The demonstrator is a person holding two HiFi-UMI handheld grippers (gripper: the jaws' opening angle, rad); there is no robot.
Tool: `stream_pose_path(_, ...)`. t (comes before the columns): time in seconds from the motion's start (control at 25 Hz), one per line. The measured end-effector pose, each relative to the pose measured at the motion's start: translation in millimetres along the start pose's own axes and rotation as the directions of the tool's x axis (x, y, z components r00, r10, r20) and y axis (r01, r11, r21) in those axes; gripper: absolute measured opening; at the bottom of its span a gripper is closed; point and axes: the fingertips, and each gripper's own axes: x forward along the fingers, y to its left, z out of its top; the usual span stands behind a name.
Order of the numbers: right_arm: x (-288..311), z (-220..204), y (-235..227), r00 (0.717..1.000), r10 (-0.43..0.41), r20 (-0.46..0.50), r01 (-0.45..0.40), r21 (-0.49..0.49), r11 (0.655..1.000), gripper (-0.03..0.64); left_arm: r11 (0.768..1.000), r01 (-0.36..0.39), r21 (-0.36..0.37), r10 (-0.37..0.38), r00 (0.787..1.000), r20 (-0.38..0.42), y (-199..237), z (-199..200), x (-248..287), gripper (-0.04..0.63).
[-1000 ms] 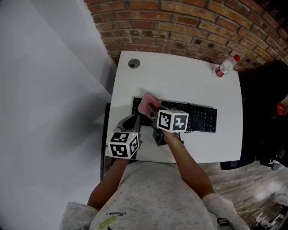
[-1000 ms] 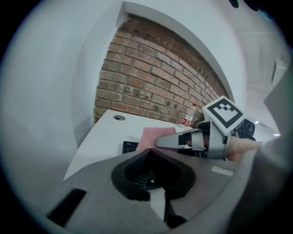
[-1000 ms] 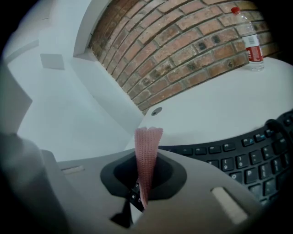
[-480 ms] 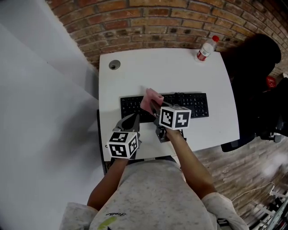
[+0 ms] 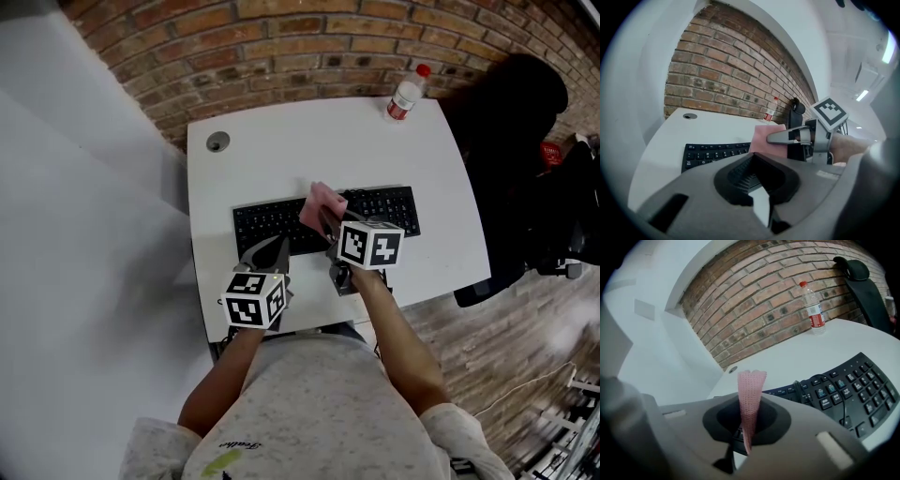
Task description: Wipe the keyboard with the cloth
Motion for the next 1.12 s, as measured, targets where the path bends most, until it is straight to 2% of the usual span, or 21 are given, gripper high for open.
stream_pose_path(0.32, -23, 18, -36, 0.999, -0.022, 0.037, 0.020, 0.034, 0.999, 0.026, 0.999, 0.024, 0.033, -0.024, 1.000, -0.011, -24, 10, 27, -0.003)
stream_pose_path(1.12, -78, 46, -125, 0.996, -0.036, 0.086, 0.026, 0.114, 0.993, 0.026, 0.997, 0.024, 0.074, -0.022, 1.000, -0.019, -83, 19, 80, -0.003)
